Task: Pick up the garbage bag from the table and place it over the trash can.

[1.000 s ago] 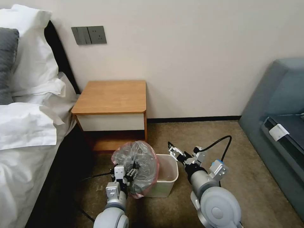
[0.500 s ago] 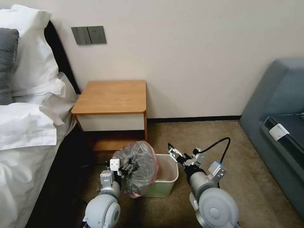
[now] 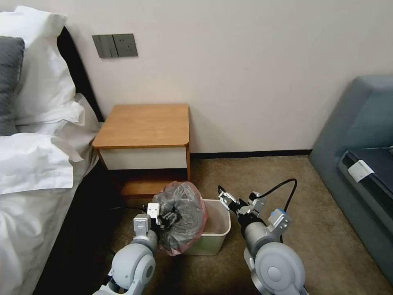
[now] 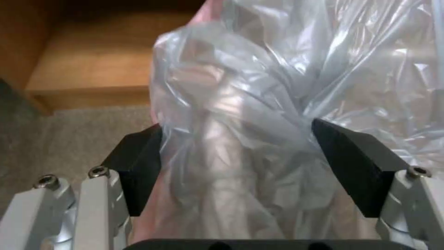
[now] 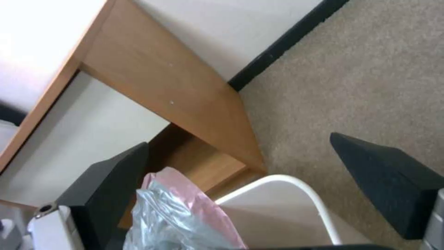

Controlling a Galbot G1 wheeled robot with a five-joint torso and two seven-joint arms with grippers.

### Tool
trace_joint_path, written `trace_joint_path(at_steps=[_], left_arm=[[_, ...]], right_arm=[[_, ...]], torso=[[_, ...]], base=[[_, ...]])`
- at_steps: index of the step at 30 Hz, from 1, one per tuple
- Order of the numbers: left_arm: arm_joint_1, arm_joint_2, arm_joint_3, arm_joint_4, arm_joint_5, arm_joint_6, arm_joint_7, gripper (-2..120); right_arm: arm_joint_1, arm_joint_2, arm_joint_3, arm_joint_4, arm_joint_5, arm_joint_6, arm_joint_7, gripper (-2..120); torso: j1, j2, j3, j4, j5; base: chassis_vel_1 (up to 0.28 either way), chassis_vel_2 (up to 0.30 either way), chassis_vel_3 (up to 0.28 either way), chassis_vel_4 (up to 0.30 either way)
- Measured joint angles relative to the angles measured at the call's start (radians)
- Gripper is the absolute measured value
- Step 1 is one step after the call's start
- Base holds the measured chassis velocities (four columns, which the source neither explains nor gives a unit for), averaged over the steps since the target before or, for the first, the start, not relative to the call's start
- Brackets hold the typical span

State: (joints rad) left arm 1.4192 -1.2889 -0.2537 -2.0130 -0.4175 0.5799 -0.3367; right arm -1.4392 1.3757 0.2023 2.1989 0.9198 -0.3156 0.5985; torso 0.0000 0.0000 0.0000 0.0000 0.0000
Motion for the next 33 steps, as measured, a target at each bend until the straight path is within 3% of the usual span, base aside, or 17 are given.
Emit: trace_joint_path(at_steps=[8, 25, 28, 31, 32, 33], left_arm=[[-0.004, -0.002, 0.010, 0.009, -0.006, 0.011, -0.015, 77], [-0.010, -0.016, 0.012, 0.011, -0.040, 0.061, -0.041, 17], [-0.005, -0.020, 0.011, 0.011, -0.044, 0.045, -0.041, 11], [0.020, -0.031, 0.007, 0.013, -0.044, -0.045, -0.022, 7], [0.020, -0.031, 0.007, 0.013, -0.044, -0.045, -0.022, 7], [0.035, -0.035, 0.006, 0.014, -0.035, -0.109, -0.010, 7]], right_arm=[[-0.007, 0.007, 0.002, -0.014, -0.015, 0.009, -0.009, 100], [-0.008, 0.017, -0.005, -0.038, -0.051, 0.022, -0.024, 100], [-0.008, 0.016, -0.004, -0.040, -0.059, 0.026, -0.042, 100], [-0.022, 0.005, -0.003, -0.026, -0.113, 0.033, -0.124, 100], [-0.022, 0.005, -0.003, -0.026, -0.113, 0.033, -0.124, 100], [-0.031, -0.002, -0.003, -0.015, -0.148, 0.034, -0.171, 100]], torso=[[0.000, 0.000, 0.000, -0.0001, 0.0000], [0.000, 0.000, 0.000, 0.0000, 0.0001], [0.000, 0.000, 0.000, 0.0000, 0.0000], [0.000, 0.000, 0.000, -0.0001, -0.0003], [0.000, 0.000, 0.000, -0.0001, -0.0003], [0.000, 0.000, 0.000, -0.0003, -0.0007]], base=[[0.000, 0.000, 0.000, 0.000], [0.000, 0.000, 0.000, 0.000], [0.000, 0.000, 0.000, 0.000], [0.000, 0.000, 0.000, 0.000], [0.000, 0.000, 0.000, 0.000], [0.000, 0.000, 0.000, 0.000]])
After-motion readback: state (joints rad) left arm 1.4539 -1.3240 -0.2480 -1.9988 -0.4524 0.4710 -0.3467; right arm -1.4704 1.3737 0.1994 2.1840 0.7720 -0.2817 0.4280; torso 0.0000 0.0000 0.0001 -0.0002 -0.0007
